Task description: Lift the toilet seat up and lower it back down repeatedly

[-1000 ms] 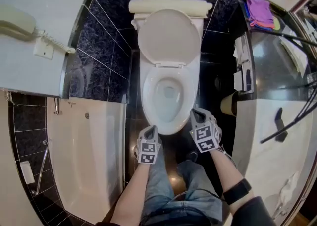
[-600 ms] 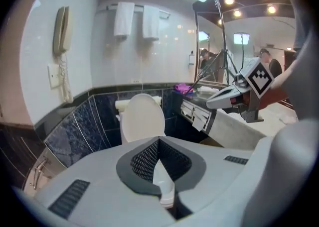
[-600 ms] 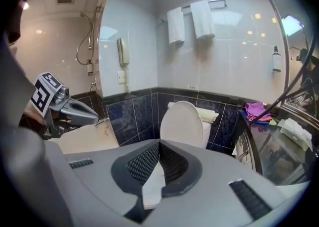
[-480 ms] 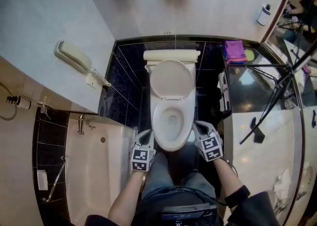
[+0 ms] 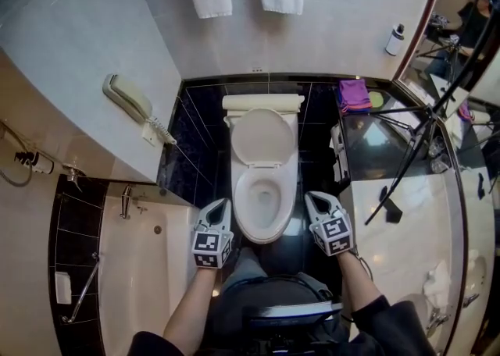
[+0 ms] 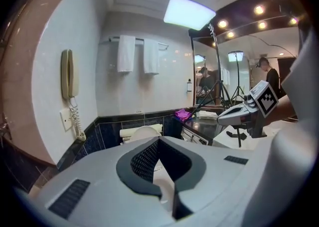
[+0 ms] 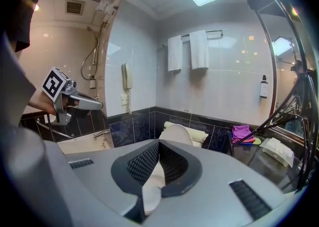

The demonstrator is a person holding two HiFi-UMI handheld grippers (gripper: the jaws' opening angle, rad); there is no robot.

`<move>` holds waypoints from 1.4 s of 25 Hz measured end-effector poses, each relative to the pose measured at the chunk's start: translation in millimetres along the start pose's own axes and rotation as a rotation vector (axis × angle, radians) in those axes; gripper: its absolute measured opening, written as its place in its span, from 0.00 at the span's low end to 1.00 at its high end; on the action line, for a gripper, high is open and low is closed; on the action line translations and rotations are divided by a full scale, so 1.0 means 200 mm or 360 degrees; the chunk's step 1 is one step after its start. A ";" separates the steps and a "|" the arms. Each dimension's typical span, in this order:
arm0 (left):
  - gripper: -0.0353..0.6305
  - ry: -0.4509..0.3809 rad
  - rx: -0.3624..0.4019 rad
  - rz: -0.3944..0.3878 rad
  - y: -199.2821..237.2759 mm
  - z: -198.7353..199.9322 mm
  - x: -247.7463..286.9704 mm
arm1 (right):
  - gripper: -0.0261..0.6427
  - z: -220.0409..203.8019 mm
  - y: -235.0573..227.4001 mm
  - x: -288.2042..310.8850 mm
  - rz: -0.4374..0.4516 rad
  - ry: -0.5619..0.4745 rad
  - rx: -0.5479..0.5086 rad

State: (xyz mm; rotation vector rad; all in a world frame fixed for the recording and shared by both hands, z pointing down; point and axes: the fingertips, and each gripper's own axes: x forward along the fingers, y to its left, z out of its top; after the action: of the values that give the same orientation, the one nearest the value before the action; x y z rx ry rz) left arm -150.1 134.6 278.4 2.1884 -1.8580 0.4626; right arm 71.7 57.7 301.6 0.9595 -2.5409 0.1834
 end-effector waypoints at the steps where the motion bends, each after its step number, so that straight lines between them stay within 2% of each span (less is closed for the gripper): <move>1: 0.05 -0.0004 -0.0006 0.0001 0.00 0.00 -0.02 | 0.07 0.01 0.01 -0.02 -0.0001 -0.0006 -0.0001; 10: 0.05 -0.0017 -0.0048 0.0010 0.01 -0.02 -0.11 | 0.07 -0.03 0.04 -0.08 -0.0006 0.0001 -0.0001; 14: 0.05 -0.0031 -0.0018 0.0027 0.00 -0.02 -0.12 | 0.07 -0.07 0.02 -0.07 -0.0012 0.0010 -0.0013; 21: 0.05 -0.0035 0.0006 0.0026 0.00 -0.01 -0.10 | 0.07 -0.02 0.07 -0.03 0.0031 0.0011 -0.0013; 28: 0.05 -0.0009 0.0023 0.0001 -0.01 -0.05 0.00 | 0.07 -0.12 0.03 0.05 0.0013 0.0077 0.0047; 29: 0.05 -0.0003 0.0034 -0.0004 -0.01 -0.06 0.02 | 0.08 -0.15 0.02 0.08 0.0007 0.0088 0.0059; 31: 0.05 0.0013 0.0058 -0.0014 -0.01 -0.09 0.08 | 0.15 -0.24 -0.02 0.14 -0.0014 0.0119 0.0090; 33: 0.05 0.0035 0.0082 -0.0033 -0.02 -0.13 0.14 | 0.17 -0.33 -0.05 0.19 -0.0030 0.0154 0.0160; 35: 0.05 0.0058 0.0103 -0.0074 -0.05 -0.16 0.18 | 0.22 -0.42 -0.07 0.24 -0.0039 0.0198 0.0247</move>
State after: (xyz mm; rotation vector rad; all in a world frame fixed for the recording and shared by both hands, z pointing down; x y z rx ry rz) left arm -138.2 114.6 321.8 2.2437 -1.7939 0.5575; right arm 76.1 40.8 397.1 1.0029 -2.4279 0.4250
